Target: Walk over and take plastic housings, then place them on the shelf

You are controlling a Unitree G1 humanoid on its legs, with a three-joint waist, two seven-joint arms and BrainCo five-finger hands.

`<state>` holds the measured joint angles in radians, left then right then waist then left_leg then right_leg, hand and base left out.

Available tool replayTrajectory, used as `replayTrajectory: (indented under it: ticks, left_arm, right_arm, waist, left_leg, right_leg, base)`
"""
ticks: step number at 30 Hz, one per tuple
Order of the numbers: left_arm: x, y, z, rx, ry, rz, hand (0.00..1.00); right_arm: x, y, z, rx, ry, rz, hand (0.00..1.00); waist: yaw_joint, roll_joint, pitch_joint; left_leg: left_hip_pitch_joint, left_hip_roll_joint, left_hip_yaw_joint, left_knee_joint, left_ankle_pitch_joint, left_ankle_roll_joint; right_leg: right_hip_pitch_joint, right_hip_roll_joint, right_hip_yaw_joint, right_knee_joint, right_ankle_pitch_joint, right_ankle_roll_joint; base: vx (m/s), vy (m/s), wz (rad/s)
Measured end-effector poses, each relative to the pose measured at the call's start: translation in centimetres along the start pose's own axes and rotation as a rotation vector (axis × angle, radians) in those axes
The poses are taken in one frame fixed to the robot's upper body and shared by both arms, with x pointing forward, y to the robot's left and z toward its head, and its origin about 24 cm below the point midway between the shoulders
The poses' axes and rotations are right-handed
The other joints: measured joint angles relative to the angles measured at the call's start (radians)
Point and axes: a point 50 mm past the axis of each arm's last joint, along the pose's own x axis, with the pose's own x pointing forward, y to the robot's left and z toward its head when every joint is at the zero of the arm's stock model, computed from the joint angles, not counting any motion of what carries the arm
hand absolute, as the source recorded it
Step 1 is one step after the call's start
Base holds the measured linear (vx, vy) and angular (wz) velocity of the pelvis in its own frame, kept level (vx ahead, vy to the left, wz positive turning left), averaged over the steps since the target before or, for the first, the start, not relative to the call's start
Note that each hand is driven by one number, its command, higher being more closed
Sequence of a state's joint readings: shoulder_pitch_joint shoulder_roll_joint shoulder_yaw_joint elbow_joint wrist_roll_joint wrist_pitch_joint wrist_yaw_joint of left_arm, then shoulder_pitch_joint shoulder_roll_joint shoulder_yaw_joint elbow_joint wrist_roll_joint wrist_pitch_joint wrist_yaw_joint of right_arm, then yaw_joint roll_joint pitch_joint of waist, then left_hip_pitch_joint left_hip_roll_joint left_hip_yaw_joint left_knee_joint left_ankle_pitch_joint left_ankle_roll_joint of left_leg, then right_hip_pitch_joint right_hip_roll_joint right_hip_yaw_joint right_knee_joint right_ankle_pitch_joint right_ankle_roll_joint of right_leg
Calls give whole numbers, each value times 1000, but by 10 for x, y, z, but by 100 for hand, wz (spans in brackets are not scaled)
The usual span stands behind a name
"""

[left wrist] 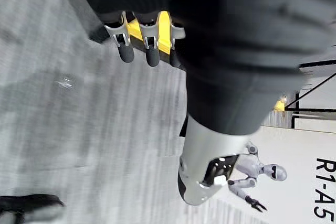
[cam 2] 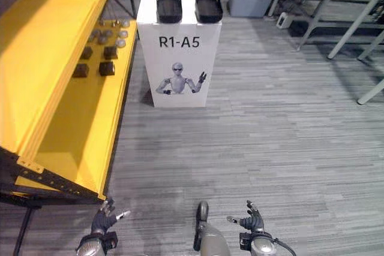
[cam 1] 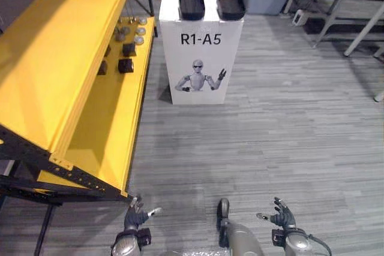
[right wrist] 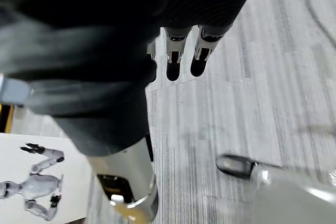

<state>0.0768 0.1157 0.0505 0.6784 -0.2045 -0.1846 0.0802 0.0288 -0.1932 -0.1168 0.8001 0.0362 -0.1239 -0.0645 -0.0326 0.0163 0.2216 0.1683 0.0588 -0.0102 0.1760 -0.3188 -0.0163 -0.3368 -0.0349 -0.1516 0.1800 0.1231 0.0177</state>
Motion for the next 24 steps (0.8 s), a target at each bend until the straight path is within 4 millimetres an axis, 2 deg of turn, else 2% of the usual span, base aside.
replayTrajectory:
  ticks: [1, 2, 3, 4, 5, 6, 7, 8, 9, 11, 12, 13, 14, 15, 16, 17, 18, 19, 20, 21, 22, 24]
  left_arm:
    - [1, -1, 2, 0, -5, -1, 0]
    - [3, -2, 4, -1, -11, -6, 0]
    - [3, -5, 2, -7, 0, -9, 0]
    - [2, -7, -1, -16, 7, -10, 0]
    - [-1, -8, -4, -22, 17, -10, 0]
    - [-2, -8, -6, -25, 22, -10, 0]
    - [-4, -9, -9, -28, 29, -10, 0]
    - [-5, -9, -11, -30, 37, -11, 0]
    - [-5, -10, -11, -33, 37, -12, 0]
    - [-5, -12, -7, -44, 19, -17, 0]
    - [-4, -13, -4, -49, 8, -15, 0]
    - [-4, -13, -3, -51, 1, -18, 0]
    - [-4, -16, -1, -59, -6, -24, 0]
    - [-4, -19, -1, -66, -7, -28, 0]
    - [-4, -19, -1, -67, -6, -28, 0]
    - [-4, -19, -4, -68, 3, -25, 0]
    - [-4, -17, -3, -67, 2, -20, 0]
    - [-3, -18, -1, -69, -5, -21, 0]
    - [-2, -20, 1, -70, -10, -29, 0]
    - [-3, -21, -2, -71, 1, -32, 0]
    - [-5, -20, -6, -70, 11, -28, 0]
    - [-9, -14, -16, -53, 51, -16, 0]
  right_arm:
    - [1, 1, 2, 3, -4, 1, 0]
    - [3, 3, 7, 10, -18, 6, 0]
    - [4, 4, 10, 13, -24, 6, 0]
    - [4, 4, 8, 16, -21, 5, 0]
    - [4, 5, 8, 14, -20, 9, 0]
    - [4, 6, 9, 8, -24, 14, 0]
    - [4, 10, 10, 18, -27, 19, 0]
    - [4, 13, 11, 36, -27, 22, 0]
    - [4, 13, 11, 47, -28, 21, 0]
    - [7, 13, 17, 64, -42, 13, 0]
    - [9, 15, 24, 68, -60, 17, 0]
    - [11, 15, 28, 69, -68, 17, 0]
    - [12, 15, 32, 68, -80, 14, 0]
    - [14, 14, 36, 66, -90, 13, 0]
    - [14, 15, 37, 66, -93, 13, 0]
    - [13, 15, 35, 66, -87, 15, 0]
    - [12, 18, 31, 70, -76, 20, 0]
    - [12, 18, 30, 68, -73, 21, 0]
    - [11, 16, 27, 66, -64, 15, 0]
    - [10, 14, 22, 61, -49, 11, 0]
    - [9, 15, 19, 60, -38, 13, 0]
    - [4, 22, 5, 50, 7, 30, 0]
  waist:
    - [2, 4, -2]
    - [8, 4, -2]
    - [6, 9, -2]
    - [5, 17, -2]
    - [12, 26, -1]
    - [18, 34, -3]
    - [33, 39, -1]
    - [58, 32, 0]
    - [67, 27, 1]
    - [83, 28, 6]
    - [96, 23, 17]
    - [101, 23, 20]
    - [109, 23, 20]
    - [112, 32, 19]
    - [113, 37, 19]
    - [118, 46, 16]
    - [124, 22, 18]
    - [124, 11, 14]
    - [122, 1, 17]
    - [125, 1, 17]
    - [123, 1, 16]
    - [117, -9, 18]
  left_leg:
    - [-2, 15, -7, 6, 0, -6]
    - [-11, 39, -26, 52, 7, -19]
    - [-44, 58, -37, 177, 18, -38]
    - [-95, 80, -36, 346, 46, -76]
    - [-174, 116, -26, 554, 115, -95]
    - [-228, 145, -15, 689, 120, -100]
    - [-321, 189, 25, 890, 112, -93]
    - [-397, 197, 61, 964, 106, -88]
    - [-431, 188, 80, 959, 105, -90]
    - [-524, 148, 138, 813, 93, -84]
    - [-537, 107, 148, 644, 90, -78]
    - [-537, 82, 141, 555, 91, -77]
    - [-526, 36, 125, 357, 120, -80]
    - [-511, 18, 112, 188, 187, -62]
    - [-507, 16, 113, 136, 228, -49]
    - [-480, 18, 121, 99, 356, -38]
    - [-458, -1, 146, 90, 388, 8]
    - [-460, -13, 153, 92, 370, 17]
    - [-462, -36, 161, 118, 324, 40]
    - [-450, -45, 175, 148, 271, 48]
    - [-430, -48, 184, 149, 249, 52]
    - [-321, -79, 195, 129, 190, 63]
  right_leg:
    - [-21, 10, -8, 50, -24, -31]
    - [-38, 20, -29, 128, -82, -65]
    - [-7, 32, -50, 154, -135, -80]
    - [47, 54, -61, 133, -161, -84]
    - [118, 85, -66, 81, -169, -94]
    - [167, 109, -68, 41, -167, -100]
    - [262, 146, -59, -33, -163, -116]
    - [333, 156, -44, -79, -165, -127]
    - [360, 155, -37, -97, -167, -131]
    - [427, 148, -15, -140, -175, -135]
    - [452, 139, 9, -147, -185, -119]
    - [465, 132, 17, -152, -190, -111]
    - [492, 120, 38, -166, -205, -88]
    - [515, 120, 64, -172, -228, -75]
    - [527, 120, 74, -171, -247, -75]
    - [554, 117, 107, -166, -275, -58]
    - [558, 88, 129, -143, -309, -26]
    - [547, 74, 136, -128, -318, -12]
    - [543, 48, 138, -100, -332, 9]
    - [513, 26, 142, 6, -367, 63]
    - [486, 18, 142, 96, -385, 89]
    - [294, -31, 128, 596, -369, 169]
  base:
    - [528, -374, 34]
    - [525, -356, 27]
    - [628, -411, 35]
    - [517, -323, 32]
    - [396, -249, 15]
    - [393, -239, -6]
    - [587, -284, -26]
    - [583, -252, -30]
    - [545, -183, -29]
    - [403, -74, -28]
    - [386, -2, -42]
    - [473, 44, -56]
    - [456, 88, -58]
    - [541, 143, -58]
    - [453, 139, -61]
    - [584, 200, -54]
    - [403, 137, -46]
    - [554, 200, -19]
    - [384, 156, -13]
    - [384, 156, -16]
    - [358, 172, -28]
    - [407, 206, -13]
